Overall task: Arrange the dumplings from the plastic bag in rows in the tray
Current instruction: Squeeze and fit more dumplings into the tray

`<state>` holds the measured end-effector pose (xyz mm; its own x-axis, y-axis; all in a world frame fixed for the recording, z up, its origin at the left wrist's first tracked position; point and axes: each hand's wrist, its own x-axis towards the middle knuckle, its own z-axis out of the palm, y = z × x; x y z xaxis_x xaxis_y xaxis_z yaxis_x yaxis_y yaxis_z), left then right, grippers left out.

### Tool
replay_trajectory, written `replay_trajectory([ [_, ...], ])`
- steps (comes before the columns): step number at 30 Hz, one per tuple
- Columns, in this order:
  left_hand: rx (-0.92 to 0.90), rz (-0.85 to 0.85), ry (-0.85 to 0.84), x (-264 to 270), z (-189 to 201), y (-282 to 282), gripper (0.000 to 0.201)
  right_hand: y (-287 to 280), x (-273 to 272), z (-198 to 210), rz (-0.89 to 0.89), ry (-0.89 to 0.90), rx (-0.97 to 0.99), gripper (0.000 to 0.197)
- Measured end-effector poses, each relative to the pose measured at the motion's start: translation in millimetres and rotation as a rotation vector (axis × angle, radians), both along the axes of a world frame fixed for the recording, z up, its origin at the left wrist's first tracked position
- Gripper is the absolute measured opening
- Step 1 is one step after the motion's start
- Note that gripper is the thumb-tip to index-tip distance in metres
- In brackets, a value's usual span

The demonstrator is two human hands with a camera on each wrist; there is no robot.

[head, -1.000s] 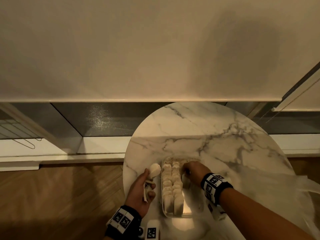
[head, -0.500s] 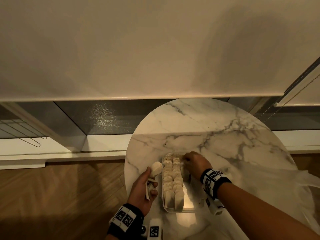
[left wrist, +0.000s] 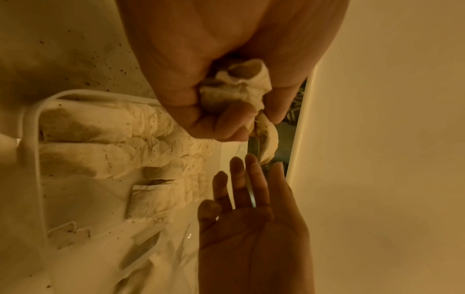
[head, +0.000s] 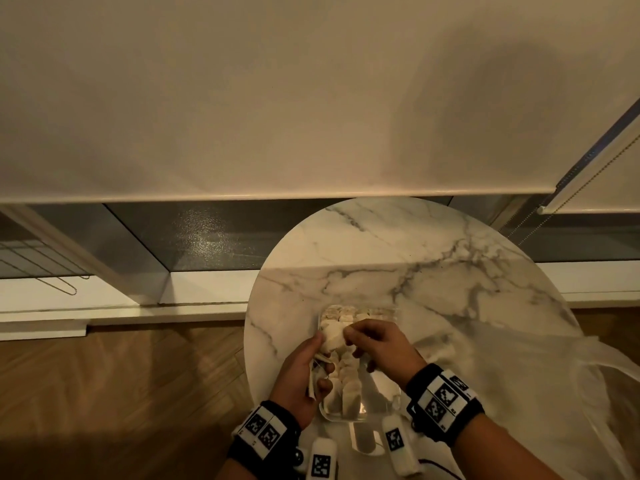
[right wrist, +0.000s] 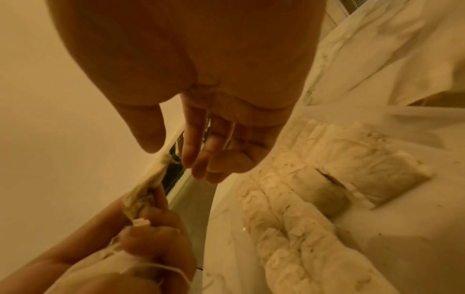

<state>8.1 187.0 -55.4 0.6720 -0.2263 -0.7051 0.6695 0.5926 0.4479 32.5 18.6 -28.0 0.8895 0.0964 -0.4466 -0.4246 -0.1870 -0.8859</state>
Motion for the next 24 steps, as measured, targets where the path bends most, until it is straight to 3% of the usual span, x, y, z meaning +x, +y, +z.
replay_trajectory([
  [7, 0.102, -0.039, -0.069, 0.5, 0.6, 4.0, 0.045, 7.7, 2.4, 2.7, -0.077, -0.054, 0.054, 0.009],
  [12, 0.074, 0.031, 0.006, 1.6, -2.1, 11.9, 0.042, 0.6, 7.1, 9.1, -0.064, -0.168, 0.003, 0.003],
  [15, 0.084, 0.091, 0.058, 3.0, -4.2, 21.5, 0.027, -17.5, 15.2, 9.4, -0.22, -0.278, -0.129, 0.001],
  [18, 0.1, 0.151, 0.096, 3.9, -11.7, 33.1, 0.033, -36.9, 20.6, 0.4, -0.324, -0.305, -0.214, 0.003],
  [22, 0.09, 0.187, 0.115, 6.6, -17.9, 44.2, 0.034, -49.0, 16.6, -26.2, 0.146, -0.095, -0.525, 0.011],
  [24, 0.078, 0.192, 0.103, 7.5, -17.9, 47.2, 0.037, -51.0, 14.6, -39.0, 0.246, -0.077, -0.661, 0.011],
])
